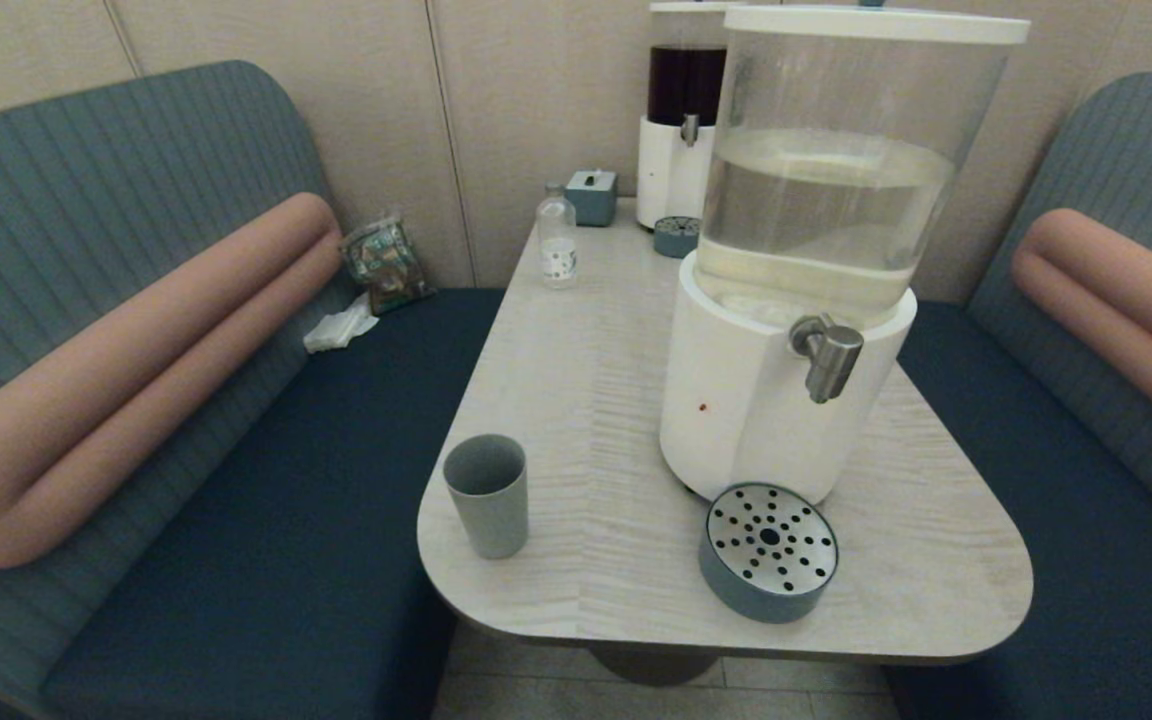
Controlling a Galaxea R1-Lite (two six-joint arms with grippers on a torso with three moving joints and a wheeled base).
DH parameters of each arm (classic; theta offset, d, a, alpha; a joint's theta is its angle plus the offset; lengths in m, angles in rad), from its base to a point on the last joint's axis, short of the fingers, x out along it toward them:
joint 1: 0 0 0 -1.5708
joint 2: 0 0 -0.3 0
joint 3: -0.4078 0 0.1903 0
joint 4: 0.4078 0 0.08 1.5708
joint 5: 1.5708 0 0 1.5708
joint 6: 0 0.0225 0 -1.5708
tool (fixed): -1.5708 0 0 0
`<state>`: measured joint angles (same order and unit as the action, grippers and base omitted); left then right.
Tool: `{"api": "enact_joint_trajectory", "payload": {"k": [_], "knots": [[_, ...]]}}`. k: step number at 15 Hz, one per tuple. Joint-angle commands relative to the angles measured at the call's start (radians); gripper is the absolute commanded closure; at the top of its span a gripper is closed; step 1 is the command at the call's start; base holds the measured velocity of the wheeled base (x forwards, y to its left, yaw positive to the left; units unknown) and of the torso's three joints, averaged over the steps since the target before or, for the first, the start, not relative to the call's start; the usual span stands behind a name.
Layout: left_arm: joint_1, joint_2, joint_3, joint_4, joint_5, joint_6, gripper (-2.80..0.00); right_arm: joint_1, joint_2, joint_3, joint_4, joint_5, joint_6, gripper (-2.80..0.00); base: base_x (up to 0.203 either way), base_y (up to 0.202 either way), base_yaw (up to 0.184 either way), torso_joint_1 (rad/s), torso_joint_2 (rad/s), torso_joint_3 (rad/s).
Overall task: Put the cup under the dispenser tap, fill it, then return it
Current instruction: Pick up the cup
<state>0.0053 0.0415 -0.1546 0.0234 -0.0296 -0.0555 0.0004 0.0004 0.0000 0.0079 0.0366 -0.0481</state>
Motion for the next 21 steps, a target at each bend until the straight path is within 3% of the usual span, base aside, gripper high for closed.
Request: {"api": "enact_joint_trajectory", "payload": {"k": [1,5,7,8,9,10,14,18,21], "knots": [[-0.001,0.116,-0.139,0.004,-0.012,-0.018,-2.80,0.000,-0.001,0.000,0.000,0.000,-0.001,0.00,0.000,0.000,0.000,0.000,0.00,0.000],[-0.012,0.495,-0.439,0.002,-0.121,-0.075,-2.80,0.000,0.000,0.000,0.000,0.000,-0.001,0.00,0.000,0.000,0.000,0.000,0.00,0.000],[-0.015,0.663,-0.552,-0.011,-0.204,0.012,-2.80,0.001,0.000,0.000,0.000,0.000,-0.001,0.00,0.000,0.000,0.000,0.000,0.00,0.000],[-0.019,0.716,-0.572,-0.031,-0.330,0.067,-2.80,0.000,0.000,0.000,0.000,0.000,-0.001,0.00,0.000,0.000,0.000,0.000,0.00,0.000],[-0.020,0.746,-0.569,-0.066,-0.497,0.107,-2.80,0.000,0.000,0.000,0.000,0.000,-0.001,0.00,0.000,0.000,0.000,0.000,0.00,0.000],[-0.021,0.787,-0.545,-0.140,-0.585,0.144,-2.80,0.000,0.000,0.000,0.000,0.000,-0.001,0.00,0.000,0.000,0.000,0.000,0.00,0.000],[-0.020,0.979,-0.239,-0.673,-0.700,0.217,-2.80,0.000,0.000,0.000,0.000,0.000,-0.001,0.00,0.000,0.000,0.000,0.000,0.00,0.000],[0.001,1.339,-0.104,-1.173,-0.746,0.208,-2.80,0.001,0.000,0.000,0.000,0.000,-0.001,0.00,0.000,0.000,0.000,0.000,0.00,0.000],[0.035,1.603,-0.069,-1.446,-0.837,0.141,-2.80,0.001,0.000,0.000,0.000,0.000,-0.001,0.00,0.000,0.000,0.000,0.000,0.00,0.000]]}}
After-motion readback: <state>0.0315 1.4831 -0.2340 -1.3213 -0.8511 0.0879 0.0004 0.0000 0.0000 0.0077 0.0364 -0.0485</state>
